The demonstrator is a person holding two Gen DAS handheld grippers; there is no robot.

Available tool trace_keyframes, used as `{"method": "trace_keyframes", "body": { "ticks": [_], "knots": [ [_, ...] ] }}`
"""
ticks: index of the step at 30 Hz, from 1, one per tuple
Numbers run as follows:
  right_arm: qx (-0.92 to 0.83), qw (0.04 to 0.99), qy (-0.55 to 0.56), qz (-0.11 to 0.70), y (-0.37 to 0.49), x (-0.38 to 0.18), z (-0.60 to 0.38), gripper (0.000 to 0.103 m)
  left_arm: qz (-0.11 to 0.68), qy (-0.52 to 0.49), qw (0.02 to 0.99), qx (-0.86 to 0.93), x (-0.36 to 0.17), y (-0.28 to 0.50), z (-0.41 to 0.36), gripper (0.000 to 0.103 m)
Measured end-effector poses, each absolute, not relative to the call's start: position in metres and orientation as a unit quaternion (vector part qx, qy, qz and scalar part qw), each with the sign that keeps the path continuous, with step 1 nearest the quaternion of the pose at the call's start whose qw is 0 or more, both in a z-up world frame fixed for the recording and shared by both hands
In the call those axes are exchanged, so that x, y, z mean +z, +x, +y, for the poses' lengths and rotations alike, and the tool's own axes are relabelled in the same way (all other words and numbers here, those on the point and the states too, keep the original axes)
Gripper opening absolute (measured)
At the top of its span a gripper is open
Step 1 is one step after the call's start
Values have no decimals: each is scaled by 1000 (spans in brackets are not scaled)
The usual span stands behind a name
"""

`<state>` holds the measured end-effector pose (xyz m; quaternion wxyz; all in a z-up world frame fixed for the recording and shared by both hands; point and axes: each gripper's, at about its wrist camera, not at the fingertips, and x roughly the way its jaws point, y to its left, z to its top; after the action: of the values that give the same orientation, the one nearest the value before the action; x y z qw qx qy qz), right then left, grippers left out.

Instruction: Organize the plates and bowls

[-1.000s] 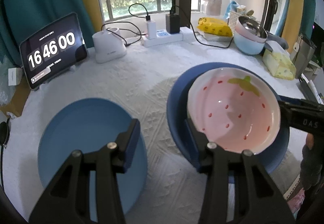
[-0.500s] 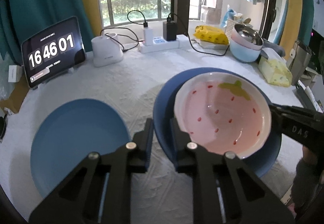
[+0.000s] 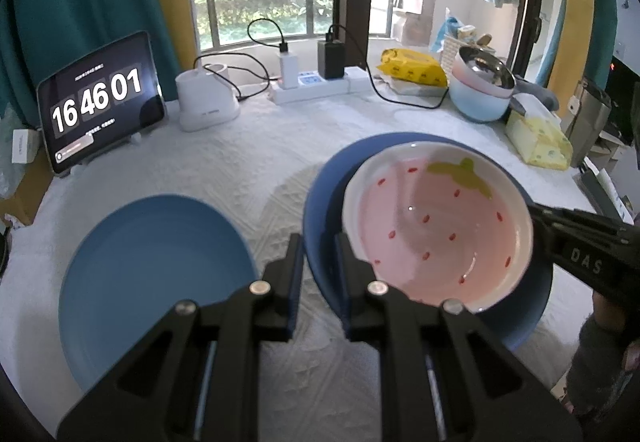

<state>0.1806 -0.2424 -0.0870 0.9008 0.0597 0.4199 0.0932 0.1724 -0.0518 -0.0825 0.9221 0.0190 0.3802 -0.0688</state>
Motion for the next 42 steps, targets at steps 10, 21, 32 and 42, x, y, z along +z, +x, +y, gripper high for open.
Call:
{"method": "trace_keyframes", "body": {
  "ticks": [10,21,32,42],
  "knots": [
    [84,906,50,412,178,-78,-241,13,373,2,924,-86,-78,170,-49,14],
    [84,913,20,400,178,-63,-224,8,304,61,941,-135,-47,150,-82,11],
    [79,897,67,429,185,-85,-255,9,367,-18,923,-112,-67,181,-34,16],
    [97,896,73,428,187,-86,-258,11,401,-21,908,-116,-87,189,-43,20]
  ]
}}
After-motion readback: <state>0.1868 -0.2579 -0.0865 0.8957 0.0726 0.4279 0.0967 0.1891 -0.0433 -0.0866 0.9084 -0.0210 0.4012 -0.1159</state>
